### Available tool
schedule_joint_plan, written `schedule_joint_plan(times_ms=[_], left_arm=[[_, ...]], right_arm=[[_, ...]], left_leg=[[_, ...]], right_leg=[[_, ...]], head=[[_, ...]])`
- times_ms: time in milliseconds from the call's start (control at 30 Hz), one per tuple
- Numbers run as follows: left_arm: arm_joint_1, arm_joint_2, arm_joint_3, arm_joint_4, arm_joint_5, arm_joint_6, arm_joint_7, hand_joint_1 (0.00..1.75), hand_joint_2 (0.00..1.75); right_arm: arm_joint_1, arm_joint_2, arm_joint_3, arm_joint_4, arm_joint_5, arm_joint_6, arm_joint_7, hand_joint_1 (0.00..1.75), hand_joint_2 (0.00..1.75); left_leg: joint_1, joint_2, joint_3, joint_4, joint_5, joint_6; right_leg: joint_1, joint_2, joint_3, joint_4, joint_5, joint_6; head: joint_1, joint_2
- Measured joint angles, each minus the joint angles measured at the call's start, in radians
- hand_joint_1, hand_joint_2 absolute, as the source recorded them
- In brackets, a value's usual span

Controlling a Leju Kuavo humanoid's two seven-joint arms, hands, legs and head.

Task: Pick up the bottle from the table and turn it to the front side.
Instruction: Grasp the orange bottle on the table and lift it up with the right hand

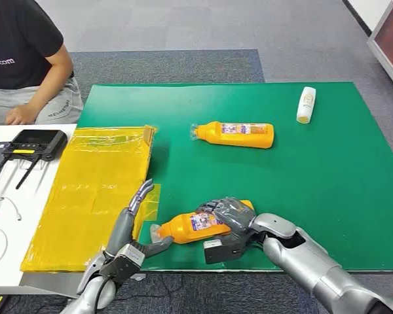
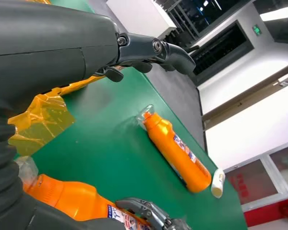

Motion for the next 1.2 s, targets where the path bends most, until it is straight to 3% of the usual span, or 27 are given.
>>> schedule_joint_plan(times_ms=[167, 400, 600, 867, 1000, 1200], left_arm=[[0.008, -0.003, 0.002, -0.018, 0.03, 0.015, -0.033, 0.0, 1.75], [0.029, -0.014, 0.008, -0.074, 0.067, 0.055, -0.063, 0.0, 1.75], [0.039, -0.015, 0.003, -0.123, 0.107, 0.116, -0.066, 0.0, 1.75], [0.044, 0.002, -0.032, -0.2, 0.117, 0.151, -0.066, 0.0, 1.75], [0.042, 0.006, -0.04, -0.212, 0.224, 0.043, -0.066, 0.0, 1.75], [0.027, -0.023, -0.009, -0.214, 0.567, -0.369, -0.01, 0.0, 1.75]], right_arm=[[0.126, 0.035, -0.093, -0.083, -0.16, -0.085, -0.061, 1.75, 1.75], [0.298, 0.147, -0.283, -0.235, -0.464, -0.057, -0.106, 1.75, 1.75], [0.346, 0.203, -0.369, -0.274, -0.538, -0.031, -0.117, 1.75, 1.75], [0.376, 0.236, -0.395, -0.276, -0.549, -0.032, -0.123, 1.75, 1.75], [0.378, 0.246, -0.386, -0.276, -0.5, -0.047, -0.137, 1.75, 1.75], [0.384, 0.254, -0.344, -0.272, -0.43, -0.087, -0.16, 1.75, 1.75]], left_leg=[[0.0, -0.001, -0.003, 0.0, -0.001, -0.001], [0.0, -0.001, -0.007, 0.0, -0.001, -0.001], [0.0, -0.001, -0.008, 0.0, -0.001, 0.0], [0.0, -0.001, -0.008, 0.0, -0.001, 0.0], [0.0, -0.001, -0.008, 0.0, -0.001, 0.0], [0.0, -0.001, -0.008, 0.0, -0.001, 0.0]], right_leg=[[0.0, 0.0, -0.002, 0.0, 0.0, 0.0], [0.0, -0.002, -0.007, 0.0, -0.002, -0.001], [0.0, -0.002, -0.007, 0.0, -0.002, 0.0], [0.0, -0.002, -0.007, 0.0, -0.002, 0.0], [0.0, -0.002, -0.007, 0.0, -0.002, 0.0], [0.0, -0.002, -0.007, 0.0, -0.002, 0.0]], head=[[0.0, 0.0], [0.0, 0.0], [0.0, 0.0], [0.0, 0.0], [0.0, 0.0], [0.0, 0.0]])
